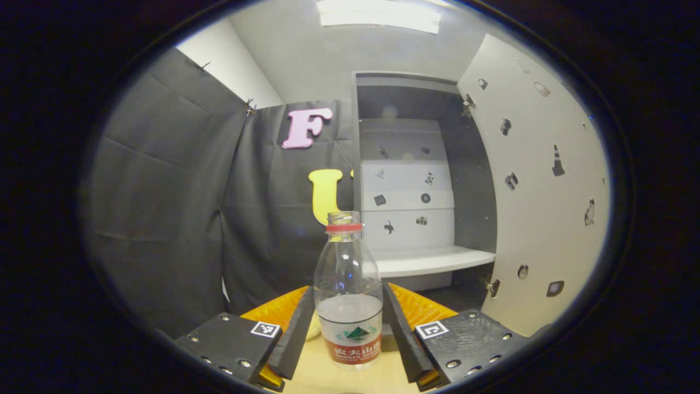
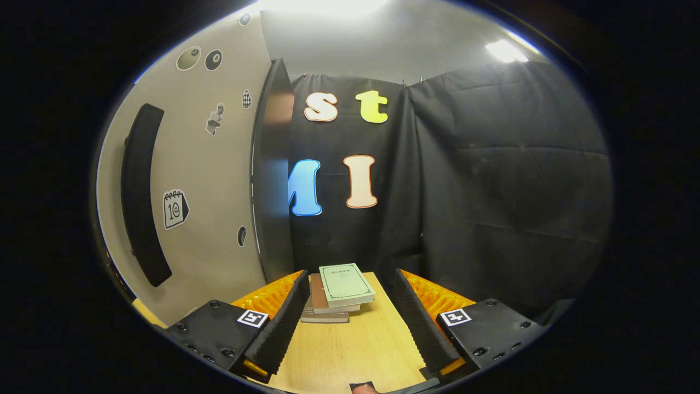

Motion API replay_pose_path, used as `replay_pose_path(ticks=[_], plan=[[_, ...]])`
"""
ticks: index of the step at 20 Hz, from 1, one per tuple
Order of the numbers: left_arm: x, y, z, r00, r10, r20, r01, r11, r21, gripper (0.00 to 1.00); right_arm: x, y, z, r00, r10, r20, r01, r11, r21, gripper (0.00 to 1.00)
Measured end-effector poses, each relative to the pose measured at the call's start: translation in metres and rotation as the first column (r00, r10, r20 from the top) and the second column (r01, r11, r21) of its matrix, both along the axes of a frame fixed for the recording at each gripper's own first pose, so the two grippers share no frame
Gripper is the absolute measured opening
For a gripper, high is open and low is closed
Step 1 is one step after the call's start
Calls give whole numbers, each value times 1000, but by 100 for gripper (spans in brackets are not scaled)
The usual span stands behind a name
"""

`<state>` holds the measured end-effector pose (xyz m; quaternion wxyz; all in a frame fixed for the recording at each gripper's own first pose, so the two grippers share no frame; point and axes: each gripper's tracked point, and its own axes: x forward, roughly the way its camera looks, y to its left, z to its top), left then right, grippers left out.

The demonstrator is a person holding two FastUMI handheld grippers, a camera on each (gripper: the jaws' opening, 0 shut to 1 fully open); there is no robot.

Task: Open the cabinet door with the right hand, grasp the bottle in the cabinet with the left hand and place it on the coaster, then close the cabinet door with the right hand.

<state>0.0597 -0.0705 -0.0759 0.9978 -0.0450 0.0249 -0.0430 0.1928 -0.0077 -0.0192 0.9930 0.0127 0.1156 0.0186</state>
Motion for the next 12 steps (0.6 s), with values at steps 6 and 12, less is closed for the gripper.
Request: replay_pose_path(ticks=[6,12], plan=[[-25,-5,-70,998,2,-59,-2,1000,2,72,3,-2,-15,999,-26,-40,25,1000,-16,98],[-40,-12,-114,995,-9,-95,11,1000,19,72,5,-5,-16,997,-58,-42,58,998,-12,98]])
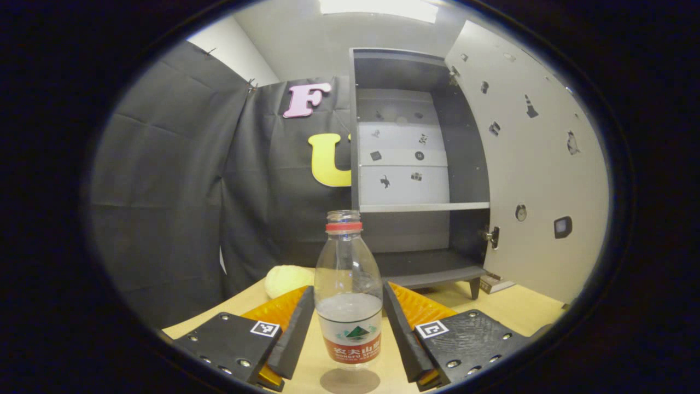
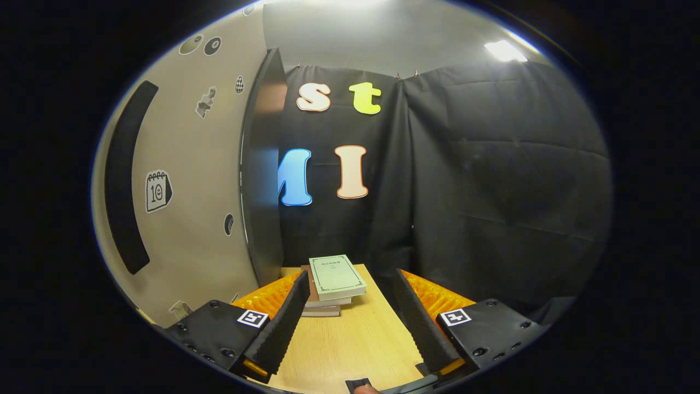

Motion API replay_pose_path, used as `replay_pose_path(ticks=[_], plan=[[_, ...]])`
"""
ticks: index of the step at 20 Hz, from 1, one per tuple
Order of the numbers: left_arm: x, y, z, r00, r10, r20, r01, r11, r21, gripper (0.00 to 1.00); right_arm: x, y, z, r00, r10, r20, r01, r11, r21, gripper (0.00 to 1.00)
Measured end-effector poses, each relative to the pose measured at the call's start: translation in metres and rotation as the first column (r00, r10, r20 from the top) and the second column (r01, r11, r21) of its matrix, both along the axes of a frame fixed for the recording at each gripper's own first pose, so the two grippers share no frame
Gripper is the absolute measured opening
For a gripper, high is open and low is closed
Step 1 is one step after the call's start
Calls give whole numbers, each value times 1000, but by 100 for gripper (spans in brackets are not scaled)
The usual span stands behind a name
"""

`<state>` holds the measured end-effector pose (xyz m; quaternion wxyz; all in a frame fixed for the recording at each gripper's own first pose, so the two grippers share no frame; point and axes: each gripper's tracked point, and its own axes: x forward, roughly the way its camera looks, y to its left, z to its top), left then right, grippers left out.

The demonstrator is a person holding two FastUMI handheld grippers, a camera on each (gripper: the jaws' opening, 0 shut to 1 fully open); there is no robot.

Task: Open the cabinet door with the right hand, grasp the bottle in the cabinet with the left hand and place it on the coaster, then close the cabinet door with the right hand.

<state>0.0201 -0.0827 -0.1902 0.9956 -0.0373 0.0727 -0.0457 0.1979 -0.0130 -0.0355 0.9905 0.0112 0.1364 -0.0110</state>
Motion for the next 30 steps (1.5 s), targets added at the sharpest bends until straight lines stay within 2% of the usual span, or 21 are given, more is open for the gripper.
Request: replay_pose_path(ticks=[3,6,7,8,10,11,12,13,14,15,16,18,21,22,23,24,27,30], plan=[[-7,-1,-18,1000,0,-15,0,1000,13,75,2,-1,-2,1000,-10,-10,10,1000,25,98],[-10,-3,-39,999,1,-34,0,999,34,72,2,-1,-5,1000,-12,-27,13,999,33,98],[-12,-2,-44,999,6,-36,-4,999,34,72,2,2,-6,999,-8,-33,9,999,37,100],[-12,0,-49,999,15,-40,-14,999,31,75,1,3,-6,999,-2,-34,4,999,40,98],[-13,3,-58,998,39,-52,-37,999,24,72,0,5,-6,999,3,-35,-2,999,33,98],[-13,5,-61,997,46,-57,-44,999,24,75,-1,5,-5,999,4,-33,-3,1000,27,98],[-11,4,-64,997,50,-60,-49,998,28,72,-1,5,-4,999,5,-33,-4,1000,25,98],[-12,5,-66,997,51,-60,-49,998,33,78,-3,6,-5,999,6,-33,-6,1000,27,98],[-13,4,-68,997,54,-57,-52,998,39,75,-5,5,-4,999,7,-33,-6,1000,28,98],[-12,5,-71,997,58,-57,-55,998,39,72,-5,4,-4,999,5,-33,-4,1000,27,93],[-11,4,-73,996,65,-59,-63,997,37,72,-6,3,-5,999,2,-34,-1,1000,26,93],[-11,3,-79,995,70,-68,-68,997,27,73,-8,2,-7,999,0,-39,1,999,34,100],[-21,5,-85,994,82,-69,-79,996,45,76,-8,3,-8,999,3,-42,-1,999,38,100],[-23,4,-88,994,80,-74,-76,996,53,73,-8,4,-9,999,7,-42,-6,999,40,100],[-25,3,-88,995,76,-68,-72,996,57,77,-8,6,-9,999,14,-40,-12,999,44,100],[-25,2,-87,995,72,-66,-68,996,61,73,-8,7,-10,999,17,-41,-15,999,44,98],[-28,2,-88,995,69,-72,-64,996,68,74,-7,10,-13,998,27,-49,-24,999,43,98],[-29,2,-87,994,75,-84,-69,995,72,81,-5,15,-17,998,38,-55,-36,998,43,98]])
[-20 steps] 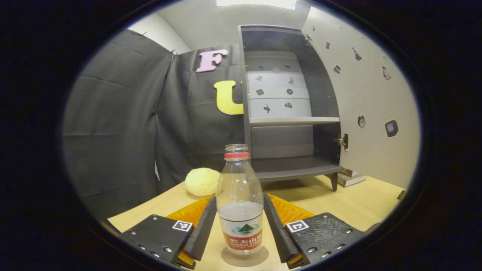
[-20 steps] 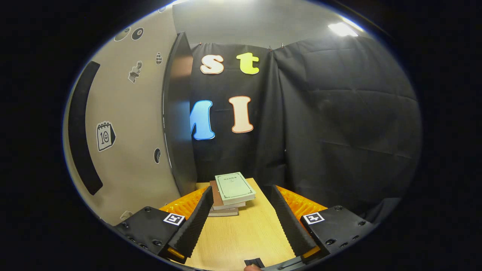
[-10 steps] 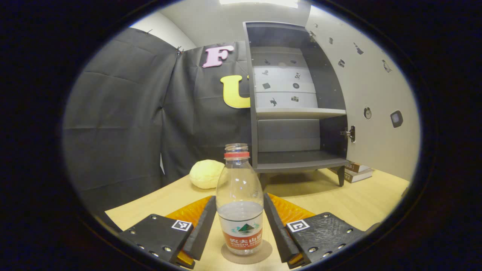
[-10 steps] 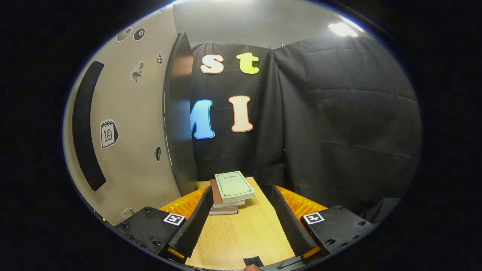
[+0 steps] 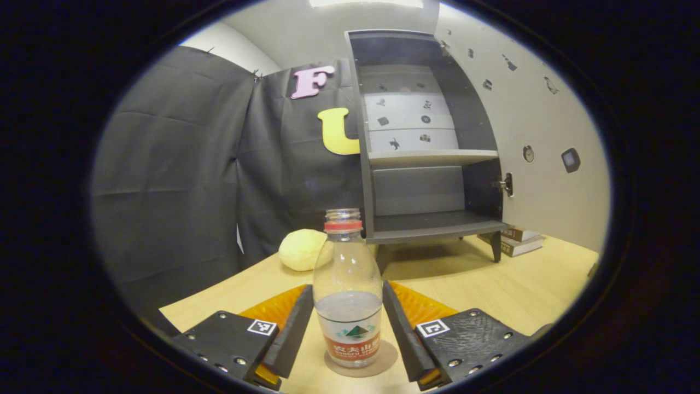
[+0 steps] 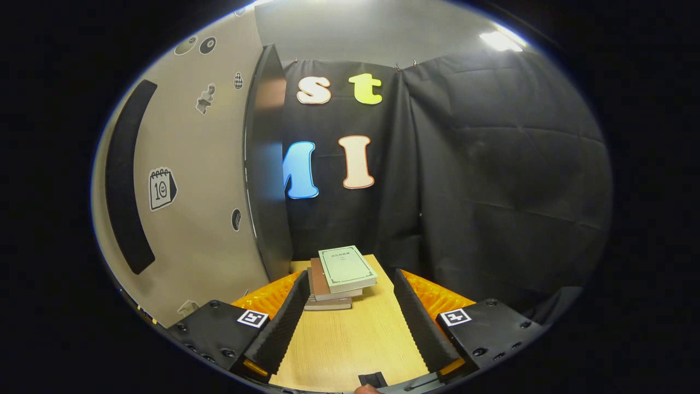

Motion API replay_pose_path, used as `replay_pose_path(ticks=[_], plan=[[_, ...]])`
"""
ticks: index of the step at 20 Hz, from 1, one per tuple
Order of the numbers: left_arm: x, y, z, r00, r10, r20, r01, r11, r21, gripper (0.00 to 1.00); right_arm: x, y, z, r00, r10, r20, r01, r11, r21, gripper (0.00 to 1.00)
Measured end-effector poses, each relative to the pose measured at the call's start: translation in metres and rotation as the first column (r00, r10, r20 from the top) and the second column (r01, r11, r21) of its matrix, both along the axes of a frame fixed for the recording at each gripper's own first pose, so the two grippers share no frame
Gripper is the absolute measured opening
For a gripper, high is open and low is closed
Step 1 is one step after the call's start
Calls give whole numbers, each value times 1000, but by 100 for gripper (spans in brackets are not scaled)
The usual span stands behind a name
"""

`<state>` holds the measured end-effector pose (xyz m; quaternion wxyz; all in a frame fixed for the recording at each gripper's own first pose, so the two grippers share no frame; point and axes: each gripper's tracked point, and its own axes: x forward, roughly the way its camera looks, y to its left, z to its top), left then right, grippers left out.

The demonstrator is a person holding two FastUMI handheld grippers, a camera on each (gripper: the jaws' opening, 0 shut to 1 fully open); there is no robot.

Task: Open the cabinet door with the right hand, grasp the bottle in the cabinet with the left hand and place it on the coaster, then close the cabinet door with the right hand.

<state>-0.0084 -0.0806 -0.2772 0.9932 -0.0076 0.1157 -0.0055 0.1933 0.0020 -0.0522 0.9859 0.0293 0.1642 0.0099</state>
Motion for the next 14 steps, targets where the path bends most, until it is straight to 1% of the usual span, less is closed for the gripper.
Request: replay_pose_path(ticks=[1,2,3,4,5,7,8,9,10,11,12,13,14], plan=[[0,-1,3,1000,-2,5,2,1000,1,78,1,1,-1,1000,4,-1,-4,1000,-4,98],[0,-2,8,1000,-7,13,7,1000,-2,78,1,4,-1,1000,10,-1,-10,1000,-6,98],[1,-4,14,1000,-14,23,15,1000,-8,81,0,5,-1,1000,16,-2,-16,1000,-4,98],[2,-6,17,999,-20,26,21,1000,-13,76,1,8,-1,1000,22,0,-22,1000,3,98],[4,-7,21,999,-25,26,25,999,-19,84,1,9,-1,1000,28,1,-28,1000,14,98],[6,-7,32,999,-24,38,24,999,-22,86,1,13,-1,999,38,2,-38,999,22,98],[6,-6,39,999,-22,47,23,1000,-20,88,0,11,-1,999,39,3,-39,999,20,98],[7,-6,46,998,-20,57,21,1000,-15,87,0,10,-1,999,39,5,-39,999,22,98],[6,-6,52,998,-20,67,20,1000,-8,88,0,11,2,999,42,10,-42,999,33,98],[6,-6,59,997,-20,71,21,1000,-5,86,1,12,4,999,45,16,-46,998,48,98],[8,-5,67,997,-20,78,20,1000,-7,91,0,11,7,999,46,23,-47,997,59,98],[12,-4,77,996,-15,87,16,1000,-10,88,-1,9,9,999,43,31,-45,997,65,98],[15,-2,86,995,-9,98,10,1000,-13,91,-1,7,11,998,43,37,-45,997,68,98]])
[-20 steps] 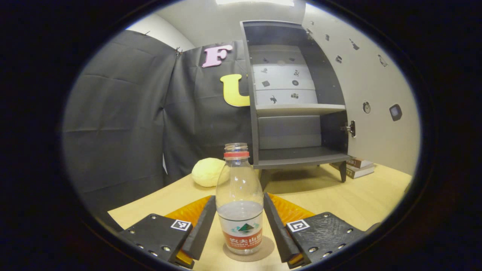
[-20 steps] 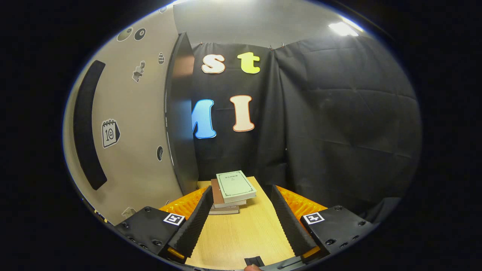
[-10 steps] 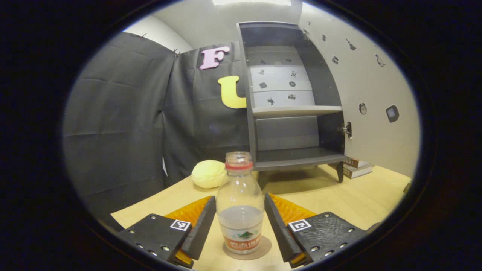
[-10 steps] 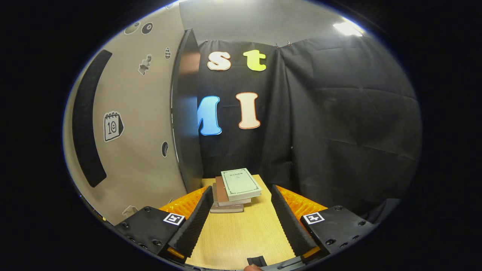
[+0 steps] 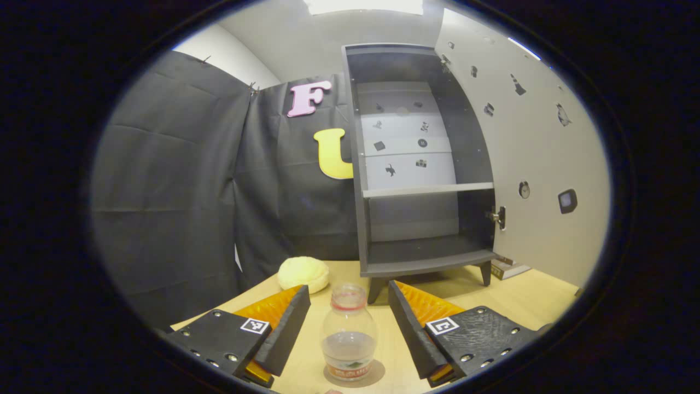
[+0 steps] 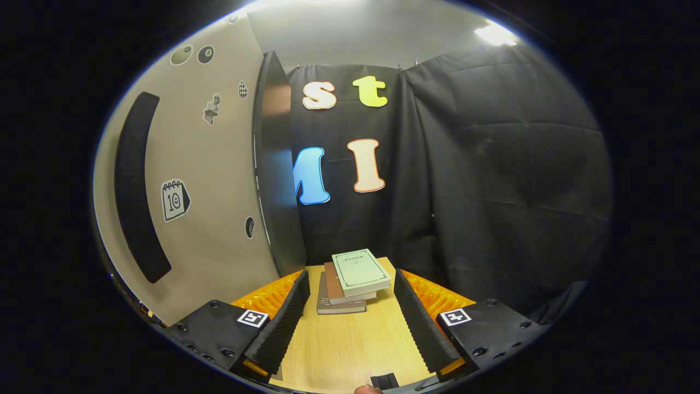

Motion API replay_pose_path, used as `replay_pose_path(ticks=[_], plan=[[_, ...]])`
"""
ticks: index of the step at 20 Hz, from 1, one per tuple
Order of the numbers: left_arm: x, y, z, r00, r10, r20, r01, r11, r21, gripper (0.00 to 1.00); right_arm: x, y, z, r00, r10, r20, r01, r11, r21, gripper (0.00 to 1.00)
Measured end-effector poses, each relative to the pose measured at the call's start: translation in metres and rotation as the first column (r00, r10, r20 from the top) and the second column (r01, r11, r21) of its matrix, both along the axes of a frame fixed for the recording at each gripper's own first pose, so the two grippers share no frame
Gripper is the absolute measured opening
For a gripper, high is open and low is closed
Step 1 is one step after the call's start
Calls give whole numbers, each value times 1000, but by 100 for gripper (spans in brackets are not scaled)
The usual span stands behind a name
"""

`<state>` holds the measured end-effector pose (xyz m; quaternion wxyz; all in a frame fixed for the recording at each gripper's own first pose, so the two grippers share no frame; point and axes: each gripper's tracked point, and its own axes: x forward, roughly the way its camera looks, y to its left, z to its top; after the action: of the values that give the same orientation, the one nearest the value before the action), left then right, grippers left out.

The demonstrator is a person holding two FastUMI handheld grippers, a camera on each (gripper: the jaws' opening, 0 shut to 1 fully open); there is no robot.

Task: Open the cabinet door with the right hand, grasp the bottle in the cabinet with the left hand and place it on the coaster, then close the cabinet door with the right hand.

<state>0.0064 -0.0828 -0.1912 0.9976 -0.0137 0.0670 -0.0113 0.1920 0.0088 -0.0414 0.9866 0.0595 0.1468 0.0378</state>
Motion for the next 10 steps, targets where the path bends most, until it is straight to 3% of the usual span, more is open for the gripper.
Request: replay_pose_path(ticks=[2,3,10], plan=[[3,1,17,1000,2,12,-2,1000,5,91,0,-1,2,1000,9,7,-9,1000,9,98],[4,2,25,1000,3,12,-4,1000,17,86,-1,-2,3,1000,11,11,-11,1000,9,98],[15,-2,109,995,2,102,-8,998,64,86,5,-9,15,998,24,49,-26,999,33,98]])
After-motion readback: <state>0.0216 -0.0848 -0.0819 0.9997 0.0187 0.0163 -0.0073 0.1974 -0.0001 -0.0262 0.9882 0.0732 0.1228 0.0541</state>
